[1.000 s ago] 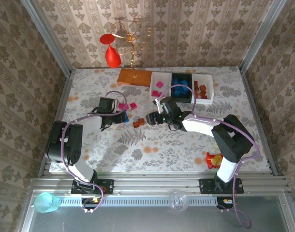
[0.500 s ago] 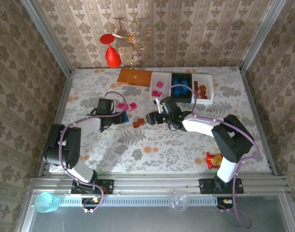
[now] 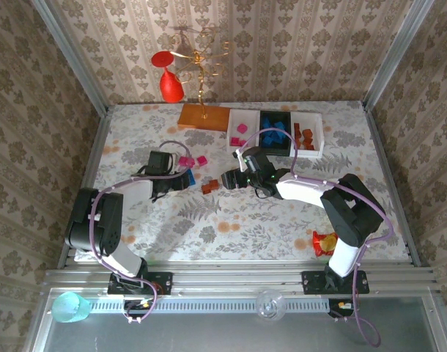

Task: Sort the legos into containers by color
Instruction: Pick up the lego from the middle-left of the table.

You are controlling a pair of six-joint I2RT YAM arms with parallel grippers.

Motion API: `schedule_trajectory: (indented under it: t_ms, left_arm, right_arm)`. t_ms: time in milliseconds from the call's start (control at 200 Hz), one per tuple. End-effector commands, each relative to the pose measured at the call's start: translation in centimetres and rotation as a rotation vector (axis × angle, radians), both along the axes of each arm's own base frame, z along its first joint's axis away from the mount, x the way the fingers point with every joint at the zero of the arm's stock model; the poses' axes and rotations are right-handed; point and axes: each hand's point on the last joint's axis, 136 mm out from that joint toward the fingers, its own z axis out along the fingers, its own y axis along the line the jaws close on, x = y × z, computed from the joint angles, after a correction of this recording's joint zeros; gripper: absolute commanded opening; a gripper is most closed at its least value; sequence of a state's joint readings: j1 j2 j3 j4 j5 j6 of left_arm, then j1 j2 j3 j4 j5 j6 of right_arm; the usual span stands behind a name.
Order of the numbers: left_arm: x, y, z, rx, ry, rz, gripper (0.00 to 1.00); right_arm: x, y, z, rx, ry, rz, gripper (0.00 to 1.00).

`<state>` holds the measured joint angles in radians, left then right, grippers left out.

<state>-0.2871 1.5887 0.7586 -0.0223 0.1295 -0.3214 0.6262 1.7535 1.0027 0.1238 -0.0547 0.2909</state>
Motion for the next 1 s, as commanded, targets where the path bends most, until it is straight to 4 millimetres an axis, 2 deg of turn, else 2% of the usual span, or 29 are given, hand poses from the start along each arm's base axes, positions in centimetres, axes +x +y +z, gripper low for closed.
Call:
schedule_trajectory:
  t_ms: [0, 315, 445, 525, 630, 705, 725, 740, 875, 995]
  left_arm:
    - [0.4, 0.1, -0.2, 0.009, -0.004, 0.004, 0.49]
    - [0.7, 0.0, 0.4, -0.001, -0.027, 0.012, 0.42]
    - [0.8, 0.0, 2.0, -0.017, -0.073, 0.025, 0.41]
    - [0.8, -0.8, 4.0, -0.047, -0.127, 0.02, 0.4]
    - [0.6, -3.7, 7.0, -0.101, -0.207, -0.035, 0.4]
    - [0.7, -6.5, 8.9, -0.128, -0.258, -0.086, 0.4]
    - [1.1, -6.7, 9.2, -0.13, -0.268, -0.086, 0.4]
    - [0.8, -8.0, 9.6, -0.137, -0.276, -0.116, 0.4]
    - [2.1, -12.7, 11.0, -0.157, -0.311, -0.201, 0.4]
    - [3.9, -16.3, 11.6, -0.176, -0.318, -0.26, 0.39]
  right_arm:
    - [0.1, -0.8, -1.0, -0.026, 0.014, -0.031, 0.81]
    - [0.2, -1.0, -0.9, -0.028, 0.013, -0.036, 0.81]
    - [0.3, -1.2, -0.4, -0.027, 0.003, -0.041, 0.81]
    - [0.4, -1.9, 0.0, -0.043, -0.015, -0.059, 0.81]
    - [1.0, -3.8, 1.3, -0.058, -0.055, -0.117, 0.82]
    - [1.4, -5.8, 2.6, -0.05, -0.087, -0.184, 0.82]
    - [1.4, -6.4, 2.9, -0.046, -0.094, -0.203, 0.82]
    - [1.5, -6.8, 3.2, -0.042, -0.101, -0.218, 0.82]
    - [1.2, -10.5, 5.0, -0.001, -0.155, -0.34, 0.83]
    - [0.3, -12.4, 5.7, 0.026, -0.192, -0.412, 0.85]
